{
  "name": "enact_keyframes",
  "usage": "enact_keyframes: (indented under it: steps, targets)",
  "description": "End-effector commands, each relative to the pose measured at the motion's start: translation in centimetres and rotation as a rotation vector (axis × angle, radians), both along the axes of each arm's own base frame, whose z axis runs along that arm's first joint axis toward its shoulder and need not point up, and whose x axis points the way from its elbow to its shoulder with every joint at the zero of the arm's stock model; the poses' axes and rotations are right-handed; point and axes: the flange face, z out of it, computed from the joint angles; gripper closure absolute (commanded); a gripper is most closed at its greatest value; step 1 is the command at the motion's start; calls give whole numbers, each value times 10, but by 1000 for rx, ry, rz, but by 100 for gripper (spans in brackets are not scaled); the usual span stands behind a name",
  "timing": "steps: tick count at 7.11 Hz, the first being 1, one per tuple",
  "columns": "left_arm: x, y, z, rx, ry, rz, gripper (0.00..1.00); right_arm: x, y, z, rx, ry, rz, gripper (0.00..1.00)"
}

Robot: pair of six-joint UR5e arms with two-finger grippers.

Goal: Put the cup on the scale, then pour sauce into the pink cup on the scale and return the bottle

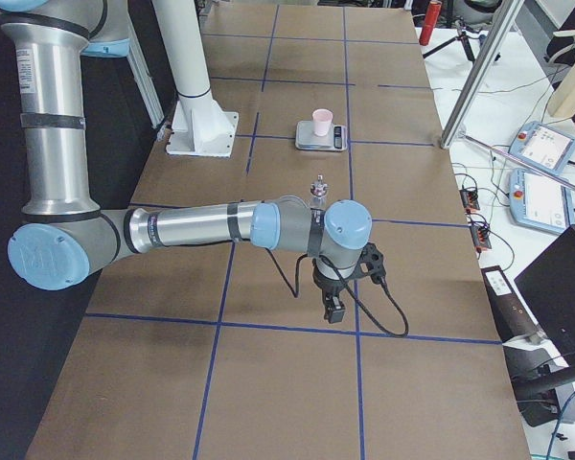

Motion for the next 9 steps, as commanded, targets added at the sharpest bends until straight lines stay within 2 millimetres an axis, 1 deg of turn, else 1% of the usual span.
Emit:
enact_keyframes:
  steps: [1,2,3,6,7,8,9]
  targets:
    - [0,-1,-1,3,-8,2,0,-1,-1,24,6,-6,42,0]
    - [0,-1,1,-4,-7,2,0,-1,-4,35,8,-5,123,0]
    - [0,0,1,-5,-7,2,0,0,-7,34,-3,-6,184,0]
    - [0,0,3,-15,-6,-3,0,-2,-7,33,-10,-33,186,0]
    - [1,0,5,-41,1,-27,0,-2,-7,34,-13,-33,186,0]
    - [1,-2,1,-105,22,-119,0,-2,-7,34,-13,-32,186,0]
    - [1,-2,1,-115,27,-134,0,-2,-7,34,-16,-33,187,0]
